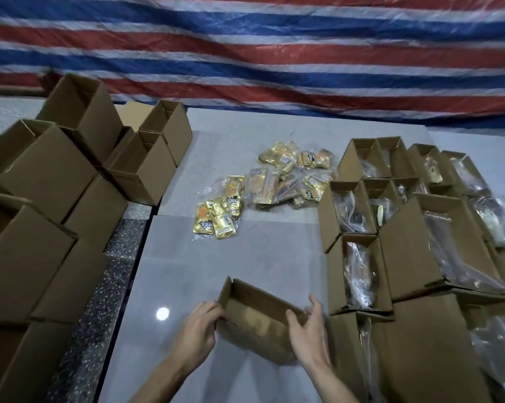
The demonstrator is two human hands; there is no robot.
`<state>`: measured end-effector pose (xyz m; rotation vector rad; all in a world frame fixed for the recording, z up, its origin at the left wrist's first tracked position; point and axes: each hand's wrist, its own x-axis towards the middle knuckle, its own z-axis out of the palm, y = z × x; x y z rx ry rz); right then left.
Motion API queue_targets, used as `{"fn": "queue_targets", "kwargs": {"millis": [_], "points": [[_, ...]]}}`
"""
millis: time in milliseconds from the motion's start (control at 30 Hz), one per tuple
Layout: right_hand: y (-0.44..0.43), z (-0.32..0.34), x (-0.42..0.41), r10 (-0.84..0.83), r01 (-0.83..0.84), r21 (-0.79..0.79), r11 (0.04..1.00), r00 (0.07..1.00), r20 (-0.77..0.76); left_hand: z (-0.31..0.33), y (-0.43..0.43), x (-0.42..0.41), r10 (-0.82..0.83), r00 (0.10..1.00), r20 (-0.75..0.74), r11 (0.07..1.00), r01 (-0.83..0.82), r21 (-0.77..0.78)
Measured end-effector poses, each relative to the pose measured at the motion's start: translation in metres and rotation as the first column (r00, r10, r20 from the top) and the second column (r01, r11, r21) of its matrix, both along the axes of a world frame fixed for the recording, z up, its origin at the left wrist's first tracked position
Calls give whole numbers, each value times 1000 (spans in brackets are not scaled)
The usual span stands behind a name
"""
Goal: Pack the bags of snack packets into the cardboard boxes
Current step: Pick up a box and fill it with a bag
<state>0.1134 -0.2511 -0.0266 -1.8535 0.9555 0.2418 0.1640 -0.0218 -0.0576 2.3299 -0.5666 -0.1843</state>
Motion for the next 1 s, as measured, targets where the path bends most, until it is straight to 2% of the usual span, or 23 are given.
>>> {"fn": "queue_targets", "kwargs": {"millis": [200,367,467,567,633,700,767,833,900,1000], "points": [[-12,-11,5,153,-155,-17,988,984,-93,-4,-13,24,41,999,-18,999,-41,21],[-9,-21,15,186,-191,-19,981,971,-150,-4,-25,63,-42,999,-3,999,42,-15],[-5,-26,28,234,-230,47,972,962,-141,-5,-39,91,-95,995,-10,995,94,-36],[0,-28,45,278,-273,55,960,953,-124,-4,-51,114,-152,987,51,988,154,-33],[3,-30,56,287,-285,34,958,951,-119,-6,-58,128,-83,987,136,992,95,-84],[6,-30,67,289,-293,-10,956,950,-120,-10,-63,148,135,986,93,968,-111,-225],[11,-29,76,283,-290,-52,955,952,-117,-17,-67,181,300,953,36,921,-279,-274],[16,-28,81,257,-268,-78,960,958,-128,-25,-67,218,347,938,0,928,-344,-146],[22,-29,83,236,-246,-62,967,962,-138,-35,-65,252,341,939,-54,939,-338,59],[26,-30,86,228,-231,-7,973,966,-123,-43,-66,295,377,906,-191,899,-310,308]]}}
